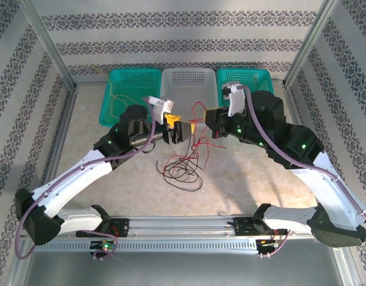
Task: Untangle the cables
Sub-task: Untie the cable from multiple cables.
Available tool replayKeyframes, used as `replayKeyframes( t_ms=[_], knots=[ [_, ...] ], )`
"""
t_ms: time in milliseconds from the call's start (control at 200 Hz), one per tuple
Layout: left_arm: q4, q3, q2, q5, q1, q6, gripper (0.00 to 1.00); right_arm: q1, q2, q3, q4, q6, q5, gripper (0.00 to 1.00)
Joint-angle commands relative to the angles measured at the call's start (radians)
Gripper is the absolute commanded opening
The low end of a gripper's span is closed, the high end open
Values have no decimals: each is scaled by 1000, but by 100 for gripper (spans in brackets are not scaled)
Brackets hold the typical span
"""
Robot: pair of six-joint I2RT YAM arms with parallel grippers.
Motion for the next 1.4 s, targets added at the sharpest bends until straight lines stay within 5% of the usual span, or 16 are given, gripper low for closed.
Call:
replayKeyframes(
  t_ms=[0,345,680,760,924,979,1064,1164,1249,1394],
  knots=[
    [-144,42,-70,26,14,95,79,8,-9,37,-8,-38,34,0],
    [-351,218,-62,34,20,260,83,8,36,5,-15,-40,-9,0],
    [-246,289,60,103,20,342,62,18,73,29,-21,-59,-130,0],
    [-235,293,76,88,20,351,50,23,74,30,-20,-59,-147,0],
    [-150,254,52,64,20,319,6,27,61,21,-23,-54,-113,1],
    [-115,235,37,60,20,294,0,26,51,10,-27,-51,-74,9],
    [-66,200,21,87,36,232,0,5,16,-26,-35,-34,26,40],
    [-20,161,9,146,84,131,0,-106,-55,-141,-7,19,23,64],
    [52,120,2,211,130,26,0,-188,-89,-231,21,40,-86,65],
    [158,89,12,327,173,-101,0,-166,-67,-309,53,10,-150,65]
  ],
)
